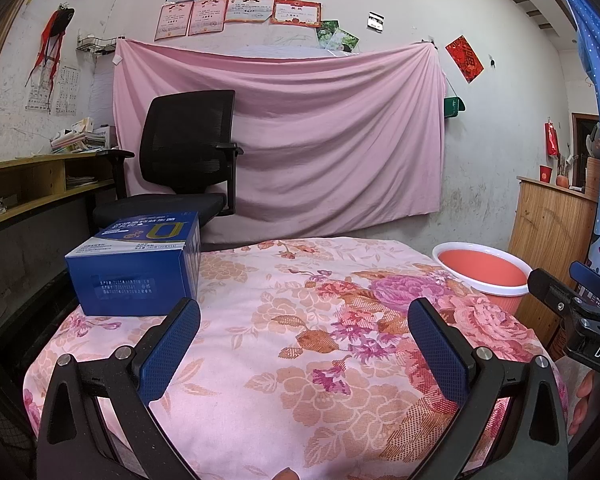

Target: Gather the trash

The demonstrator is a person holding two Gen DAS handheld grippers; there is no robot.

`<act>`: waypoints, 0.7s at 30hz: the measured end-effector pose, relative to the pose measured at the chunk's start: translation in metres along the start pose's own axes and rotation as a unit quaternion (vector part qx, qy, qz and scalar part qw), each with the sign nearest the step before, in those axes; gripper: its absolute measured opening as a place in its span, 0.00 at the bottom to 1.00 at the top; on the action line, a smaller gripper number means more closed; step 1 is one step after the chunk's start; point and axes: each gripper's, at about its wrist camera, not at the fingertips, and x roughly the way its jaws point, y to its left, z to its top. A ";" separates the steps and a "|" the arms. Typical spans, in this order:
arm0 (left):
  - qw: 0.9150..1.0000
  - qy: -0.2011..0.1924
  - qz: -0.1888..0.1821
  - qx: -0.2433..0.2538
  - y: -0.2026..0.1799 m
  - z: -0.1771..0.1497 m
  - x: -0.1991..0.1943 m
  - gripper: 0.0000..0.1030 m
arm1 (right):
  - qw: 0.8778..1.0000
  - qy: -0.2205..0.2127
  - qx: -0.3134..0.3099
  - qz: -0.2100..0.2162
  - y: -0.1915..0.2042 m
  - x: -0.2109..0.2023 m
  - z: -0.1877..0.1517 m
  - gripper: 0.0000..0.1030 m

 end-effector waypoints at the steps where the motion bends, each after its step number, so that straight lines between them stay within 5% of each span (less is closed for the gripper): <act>1: 1.000 0.000 0.000 0.000 0.000 0.000 0.000 0.99 | 1.000 0.000 0.000 0.000 0.000 0.000 0.000 1.00; 21: 1.000 0.008 0.002 0.012 -0.003 -0.004 0.004 0.99 | 1.000 0.001 0.002 0.001 0.000 0.000 -0.001 1.00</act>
